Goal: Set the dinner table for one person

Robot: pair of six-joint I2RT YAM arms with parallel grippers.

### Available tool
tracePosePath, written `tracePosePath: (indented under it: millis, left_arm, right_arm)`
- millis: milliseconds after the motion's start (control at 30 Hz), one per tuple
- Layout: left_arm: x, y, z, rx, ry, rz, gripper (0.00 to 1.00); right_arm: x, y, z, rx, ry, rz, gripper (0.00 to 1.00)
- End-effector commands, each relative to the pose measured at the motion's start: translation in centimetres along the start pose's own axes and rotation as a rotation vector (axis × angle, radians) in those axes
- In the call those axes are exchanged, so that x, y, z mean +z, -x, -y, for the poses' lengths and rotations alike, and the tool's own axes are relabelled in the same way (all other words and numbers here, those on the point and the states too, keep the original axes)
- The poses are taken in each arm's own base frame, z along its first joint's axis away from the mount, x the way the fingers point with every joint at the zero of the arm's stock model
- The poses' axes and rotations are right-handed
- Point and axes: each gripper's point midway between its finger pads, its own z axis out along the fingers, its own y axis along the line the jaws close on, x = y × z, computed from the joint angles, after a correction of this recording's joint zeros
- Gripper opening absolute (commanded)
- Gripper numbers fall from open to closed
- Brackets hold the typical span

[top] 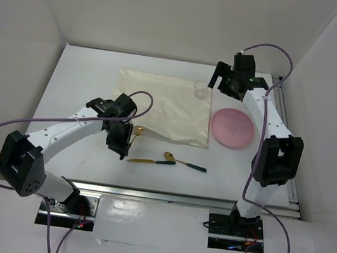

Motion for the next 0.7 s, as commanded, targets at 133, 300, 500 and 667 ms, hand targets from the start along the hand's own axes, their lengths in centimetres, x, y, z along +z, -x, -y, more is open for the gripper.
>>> tracePosePath:
  millis: [133, 300, 500, 667]
  left_arm:
    - [-4.3, -1.1, 1.1, 0.039, -0.060, -0.026, 0.00]
    - [-5.3, -1.0, 0.8, 0.040, -0.037, -0.022, 0.00]
    - [-5.5, -0.5, -0.9, 0.060, 0.077, -0.024, 0.00]
    - [-6.7, 8.1, 0.3, -0.025, 0.066, 0.202, 0.00]
  right_arm:
    - [-3.4, 2.7, -0.1, 0.010, 0.022, 0.108, 1.00]
    - [-4.1, 2.9, -0.1, 0.010, 0.027, 0.119, 1.00]
    - [-4.6, 3.1, 0.2, 0.016, 0.024, 0.130, 1.00]
    - [-4.6, 2.6, -0.2, 0.023, 0.052, 0.117, 1.00]
